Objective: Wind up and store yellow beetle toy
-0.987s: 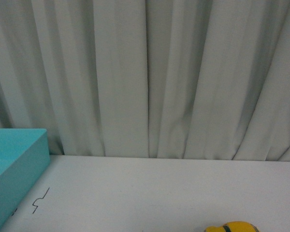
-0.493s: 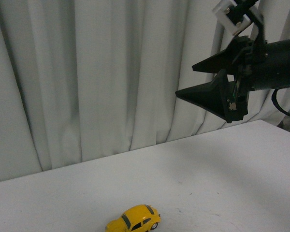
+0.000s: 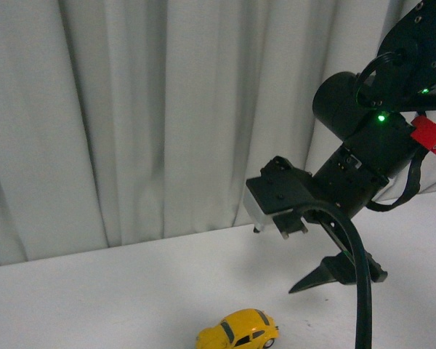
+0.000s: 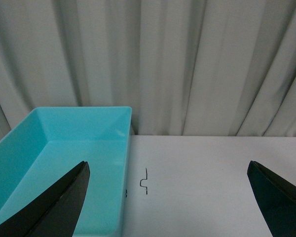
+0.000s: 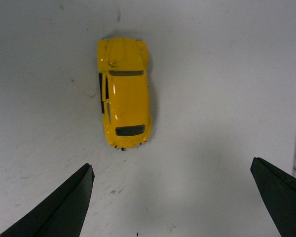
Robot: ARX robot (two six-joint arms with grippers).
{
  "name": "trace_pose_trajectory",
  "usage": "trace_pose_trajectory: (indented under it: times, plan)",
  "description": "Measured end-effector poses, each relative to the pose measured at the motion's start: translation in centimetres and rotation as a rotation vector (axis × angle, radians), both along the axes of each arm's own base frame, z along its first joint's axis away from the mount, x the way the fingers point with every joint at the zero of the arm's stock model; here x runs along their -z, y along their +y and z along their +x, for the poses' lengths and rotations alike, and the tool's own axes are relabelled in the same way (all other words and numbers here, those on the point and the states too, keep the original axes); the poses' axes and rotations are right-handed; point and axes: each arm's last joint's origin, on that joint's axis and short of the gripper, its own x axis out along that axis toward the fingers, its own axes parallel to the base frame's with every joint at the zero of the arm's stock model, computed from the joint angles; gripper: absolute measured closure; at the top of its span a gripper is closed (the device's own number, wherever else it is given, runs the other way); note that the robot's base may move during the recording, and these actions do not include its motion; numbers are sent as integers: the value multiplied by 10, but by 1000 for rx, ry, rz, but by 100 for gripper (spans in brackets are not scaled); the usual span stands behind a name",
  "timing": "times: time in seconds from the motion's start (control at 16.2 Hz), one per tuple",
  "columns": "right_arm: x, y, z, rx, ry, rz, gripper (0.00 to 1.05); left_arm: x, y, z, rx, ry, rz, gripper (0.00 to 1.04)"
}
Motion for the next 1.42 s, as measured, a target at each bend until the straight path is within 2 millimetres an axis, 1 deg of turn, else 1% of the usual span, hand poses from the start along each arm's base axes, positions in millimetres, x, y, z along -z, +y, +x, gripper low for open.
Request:
trace_pose_trajectory:
  times: [0.19, 0.31, 0.56, 0.8, 1.05, 1.23, 1.3, 1.42]
  plan:
    - [21, 18, 14, -78, 86, -87, 7, 0, 0, 0, 0, 0, 0, 7]
    - [31, 27, 16, -107, 141, -110, 7, 0, 0, 0, 0, 0, 0, 7]
    - [44, 47, 18, -158, 153, -122, 7, 0, 0, 0, 0, 0, 0, 7]
    - [62, 57, 20, -176, 165, -170, 7, 0, 0, 0, 0, 0, 0, 7]
    - [72, 62, 22, -175, 173, -188, 7, 0, 0, 0, 0, 0, 0, 7]
    - [77, 67, 21, -131, 176, -198, 7, 0, 0, 0, 0, 0, 0, 7]
    - [79, 67, 20, -127, 178, -201, 8, 0, 0, 0, 0, 0, 0, 7]
    - [85, 66, 19, -125, 182, -200, 22, 0, 0, 0, 0, 0, 0, 7]
